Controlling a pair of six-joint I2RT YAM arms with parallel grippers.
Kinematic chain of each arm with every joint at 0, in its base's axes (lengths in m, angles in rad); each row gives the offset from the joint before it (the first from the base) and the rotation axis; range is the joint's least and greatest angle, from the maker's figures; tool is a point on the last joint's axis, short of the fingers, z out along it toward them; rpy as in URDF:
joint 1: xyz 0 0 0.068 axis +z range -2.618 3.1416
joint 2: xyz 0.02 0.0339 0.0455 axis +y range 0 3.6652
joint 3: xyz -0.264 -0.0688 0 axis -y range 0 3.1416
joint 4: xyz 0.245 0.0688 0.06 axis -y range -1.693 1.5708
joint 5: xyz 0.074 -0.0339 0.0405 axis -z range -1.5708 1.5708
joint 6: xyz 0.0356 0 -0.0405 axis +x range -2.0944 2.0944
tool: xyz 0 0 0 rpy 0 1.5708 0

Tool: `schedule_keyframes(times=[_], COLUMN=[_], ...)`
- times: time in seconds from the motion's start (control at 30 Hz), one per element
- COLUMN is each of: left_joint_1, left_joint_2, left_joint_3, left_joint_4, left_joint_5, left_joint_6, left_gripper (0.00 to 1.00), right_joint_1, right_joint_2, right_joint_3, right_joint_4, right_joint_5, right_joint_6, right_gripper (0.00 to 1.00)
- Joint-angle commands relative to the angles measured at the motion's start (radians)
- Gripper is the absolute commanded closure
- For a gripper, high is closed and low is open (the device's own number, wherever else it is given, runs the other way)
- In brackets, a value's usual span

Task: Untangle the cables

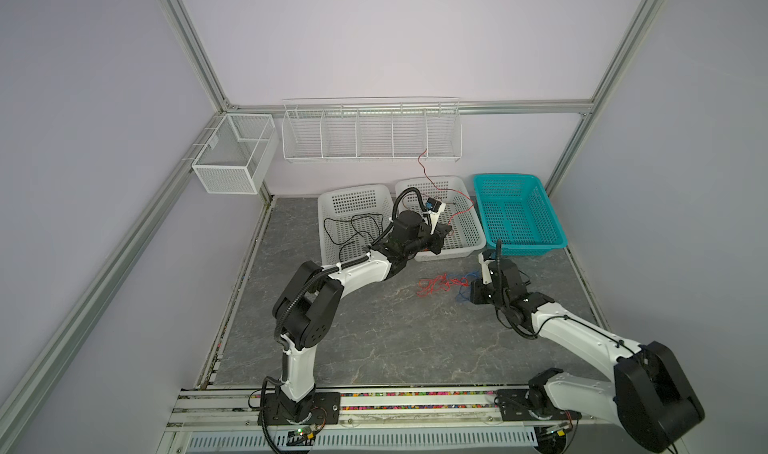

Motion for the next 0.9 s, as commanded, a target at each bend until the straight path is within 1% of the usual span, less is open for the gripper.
schedule_keyframes(times=[0.0,0.2,0.37,0.5,0.7,0.83,0.87], left_joint_1=[-0.004,-0.005,-0.005,-0.005,0.0,0.008,0.007], left_joint_2=[0.041,0.068,0.079,0.101,0.184,0.207,0.205], left_joint_3=[0.034,-0.005,-0.028,0.043,0.22,0.274,0.278], left_joint_4=[-0.093,-0.125,-0.171,-0.268,-0.465,-0.508,-0.51], left_joint_5=[0.012,0.031,0.007,-0.028,-0.142,-0.176,-0.184], left_joint_6=[-0.054,-0.118,-0.137,-0.135,-0.155,-0.169,-0.167], left_gripper=[1.0,1.0,1.0,1.0,1.0,1.0,0.97], right_joint_1=[-0.005,-0.004,-0.005,-0.005,-0.005,-0.005,-0.005], right_joint_2=[-0.03,-0.048,-0.06,-0.056,-0.067,-0.08,-0.081], right_joint_3=[-0.008,-0.004,-0.001,0.016,0.023,0.028,0.03], right_joint_4=[-0.013,-0.025,-0.027,-0.029,-0.03,-0.04,-0.043], right_joint_5=[0.017,0.021,0.024,0.017,0.018,0.023,0.022], right_joint_6=[0.002,-0.003,-0.003,-0.006,-0.006,-0.013,-0.014], right_gripper=[0.94,0.94,0.93,0.93,0.93,0.93,0.93])
